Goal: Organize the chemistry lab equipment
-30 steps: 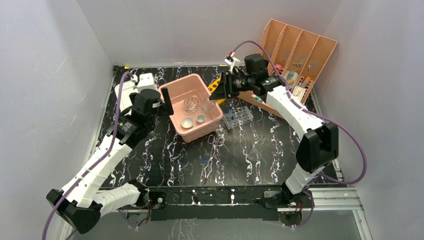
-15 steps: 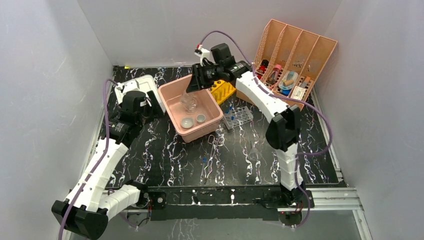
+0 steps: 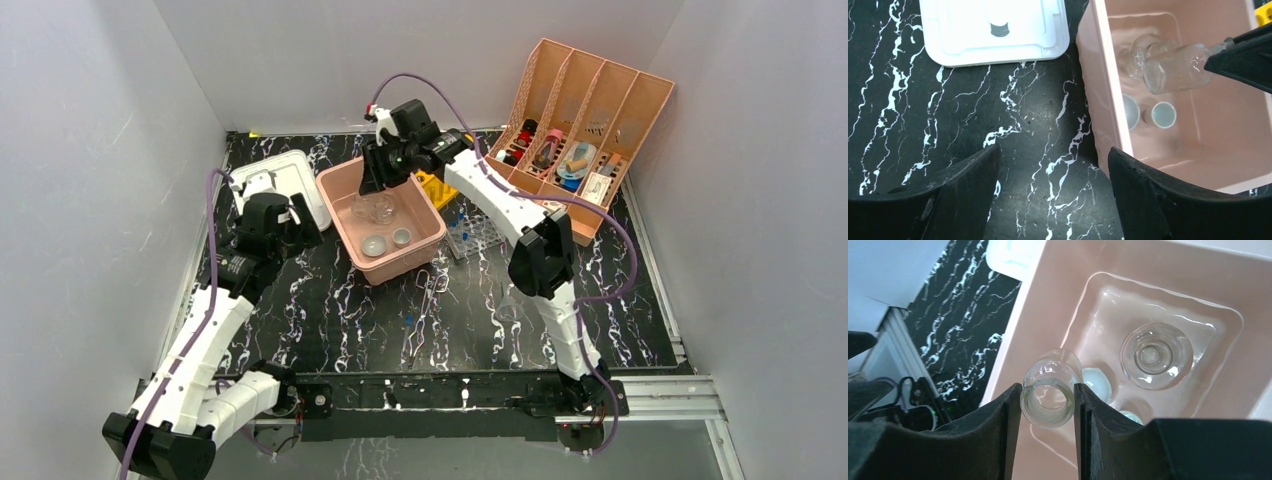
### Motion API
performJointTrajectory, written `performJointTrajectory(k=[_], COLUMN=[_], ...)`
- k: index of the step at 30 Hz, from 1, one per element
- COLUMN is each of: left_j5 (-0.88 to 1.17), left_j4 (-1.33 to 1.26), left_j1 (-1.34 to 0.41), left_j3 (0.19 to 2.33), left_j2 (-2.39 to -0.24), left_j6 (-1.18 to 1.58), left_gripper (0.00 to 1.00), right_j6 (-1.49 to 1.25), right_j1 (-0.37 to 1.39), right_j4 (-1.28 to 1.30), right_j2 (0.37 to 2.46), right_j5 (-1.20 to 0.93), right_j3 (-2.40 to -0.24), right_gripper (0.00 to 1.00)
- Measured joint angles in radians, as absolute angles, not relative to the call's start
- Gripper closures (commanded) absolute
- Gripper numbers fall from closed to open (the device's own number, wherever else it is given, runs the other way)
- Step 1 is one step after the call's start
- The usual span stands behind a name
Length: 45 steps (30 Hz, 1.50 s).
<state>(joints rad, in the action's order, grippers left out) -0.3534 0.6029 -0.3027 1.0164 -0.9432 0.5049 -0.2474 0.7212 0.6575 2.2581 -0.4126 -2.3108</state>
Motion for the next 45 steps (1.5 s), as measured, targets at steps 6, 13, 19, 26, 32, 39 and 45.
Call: performJointTrajectory(k=[6,13,19,26,32,39,45], left_j5=[-0.355,-0.348,-0.328,-0.32,-0.31,-0.299,-0.298], left_j4=[0.607,0.584,0.554,0.539,0.517,0.507,0.502], left_j1=[-0.303,-0.303,-0.302,-0.302,-0.302,-0.302,-0.302], left_j3=[0.988,0.953,0.932,0.923,0.905,0.891,0.891], left_j2=[-0.937,-0.942,-0.948,-0.948,-0.947,-0.948,-0.948], left_j6=[0.499,0.498,0.498,0.498,0.498,0.498,0.493], left_gripper=[0.24,0.24,0.24,0.24,0.25,0.25,0.26], right_j6=[-0.204,-0.176,-0.171,-0.168,-0.16,-0.139,-0.13], right_j1=[0.772,0.806,0.799,0.79,0.786,0.785,0.785], right_j4=[0.687,0.701,0.702,0.663,0.662,0.679,0.678], right_j2=[2.304,2.281,2.208,2.086,2.081,2.091,2.14], right_j5=[-0.3,-0.183,-0.105,-0.038,0.054,0.153,0.158], right_j3=[-2.316,-2.229,-2.142,-2.048,-2.048,-2.048,-2.048], right_gripper=[0.69,0.69,0.69,0.69,0.68,0.68,0.65])
